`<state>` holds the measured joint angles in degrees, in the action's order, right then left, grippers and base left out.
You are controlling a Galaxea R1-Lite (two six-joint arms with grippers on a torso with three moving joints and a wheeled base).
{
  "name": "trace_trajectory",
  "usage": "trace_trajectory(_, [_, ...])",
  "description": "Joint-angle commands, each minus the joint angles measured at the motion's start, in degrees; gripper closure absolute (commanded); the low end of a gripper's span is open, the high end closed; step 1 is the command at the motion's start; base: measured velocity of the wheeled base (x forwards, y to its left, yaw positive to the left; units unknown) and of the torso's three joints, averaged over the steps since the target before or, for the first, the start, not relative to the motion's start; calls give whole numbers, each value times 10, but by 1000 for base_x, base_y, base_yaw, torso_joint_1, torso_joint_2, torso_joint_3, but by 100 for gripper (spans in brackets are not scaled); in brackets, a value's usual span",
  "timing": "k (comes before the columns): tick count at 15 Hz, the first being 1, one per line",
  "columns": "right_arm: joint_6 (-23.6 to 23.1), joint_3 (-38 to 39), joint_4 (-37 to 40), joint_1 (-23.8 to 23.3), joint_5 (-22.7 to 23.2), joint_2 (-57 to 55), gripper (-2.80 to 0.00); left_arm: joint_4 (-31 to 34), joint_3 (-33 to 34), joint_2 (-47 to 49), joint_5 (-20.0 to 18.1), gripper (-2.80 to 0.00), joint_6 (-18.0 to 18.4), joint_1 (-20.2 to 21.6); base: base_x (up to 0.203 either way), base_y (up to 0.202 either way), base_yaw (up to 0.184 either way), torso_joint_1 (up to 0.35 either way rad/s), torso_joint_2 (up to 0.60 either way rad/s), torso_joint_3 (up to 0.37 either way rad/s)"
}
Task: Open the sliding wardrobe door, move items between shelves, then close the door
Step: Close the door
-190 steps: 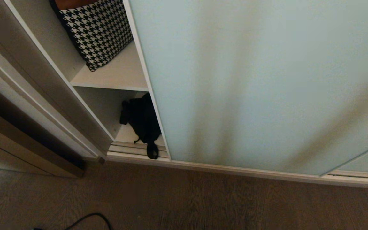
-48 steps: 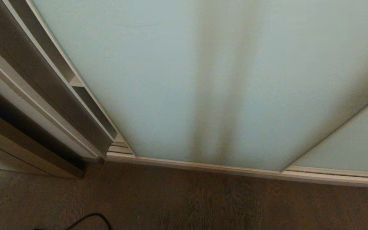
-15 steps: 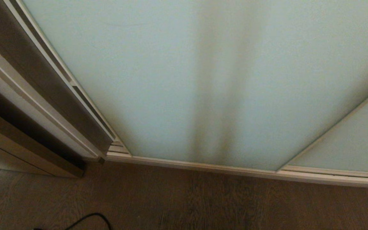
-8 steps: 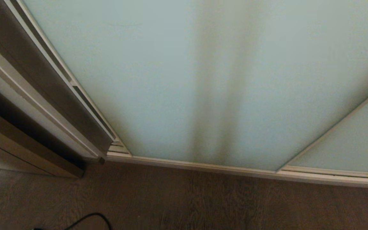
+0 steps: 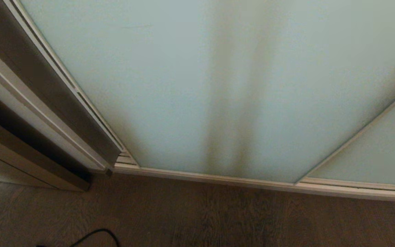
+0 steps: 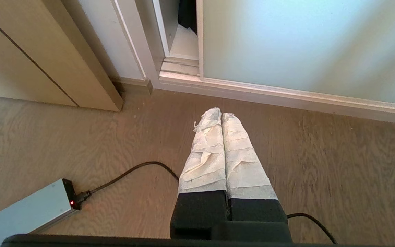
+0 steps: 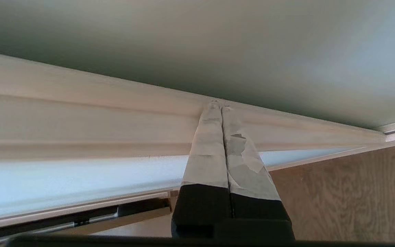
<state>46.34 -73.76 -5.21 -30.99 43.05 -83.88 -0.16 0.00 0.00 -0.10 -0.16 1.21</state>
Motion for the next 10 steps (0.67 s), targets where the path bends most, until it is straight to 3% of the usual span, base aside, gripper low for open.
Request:
trace_trajectory(1, [2,10,-1,7,4,16,0,0,0,1,0,0,0,0,0,0,0,0,0,0])
trace_trajectory(10, [2,56,-15,34,6,50,0,0,1,1,0,0,0,0,0,0,0,0,0,0])
